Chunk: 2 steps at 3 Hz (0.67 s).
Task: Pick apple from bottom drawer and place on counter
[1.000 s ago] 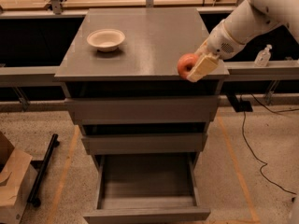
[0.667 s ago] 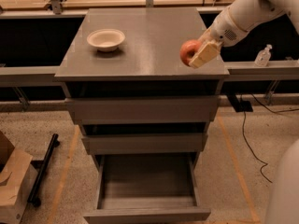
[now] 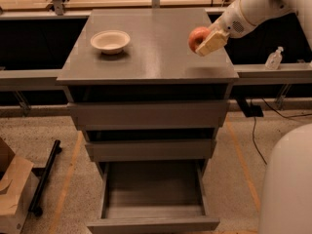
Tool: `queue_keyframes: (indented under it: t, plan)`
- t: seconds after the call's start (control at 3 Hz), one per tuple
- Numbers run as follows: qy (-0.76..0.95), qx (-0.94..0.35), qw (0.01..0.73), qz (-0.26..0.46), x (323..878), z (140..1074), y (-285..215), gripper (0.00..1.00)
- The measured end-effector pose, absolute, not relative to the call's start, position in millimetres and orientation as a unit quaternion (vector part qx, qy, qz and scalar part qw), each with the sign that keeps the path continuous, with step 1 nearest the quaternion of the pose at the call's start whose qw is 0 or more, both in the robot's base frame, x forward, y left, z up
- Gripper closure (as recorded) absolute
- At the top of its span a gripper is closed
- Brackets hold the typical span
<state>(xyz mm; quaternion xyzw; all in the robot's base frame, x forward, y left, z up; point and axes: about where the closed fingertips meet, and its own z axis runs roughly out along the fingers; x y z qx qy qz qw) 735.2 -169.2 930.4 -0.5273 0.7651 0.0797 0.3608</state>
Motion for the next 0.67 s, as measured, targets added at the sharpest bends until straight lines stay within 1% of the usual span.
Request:
queue_keyframes:
  t: [0.33,0.67]
  plan:
    - [0.771,-0.501,0.384,0.084,761.7,918.9,-166.0,1.00]
    - [0.773,-0.486,0.396,0.099,778.9,903.1,-159.9,0.85]
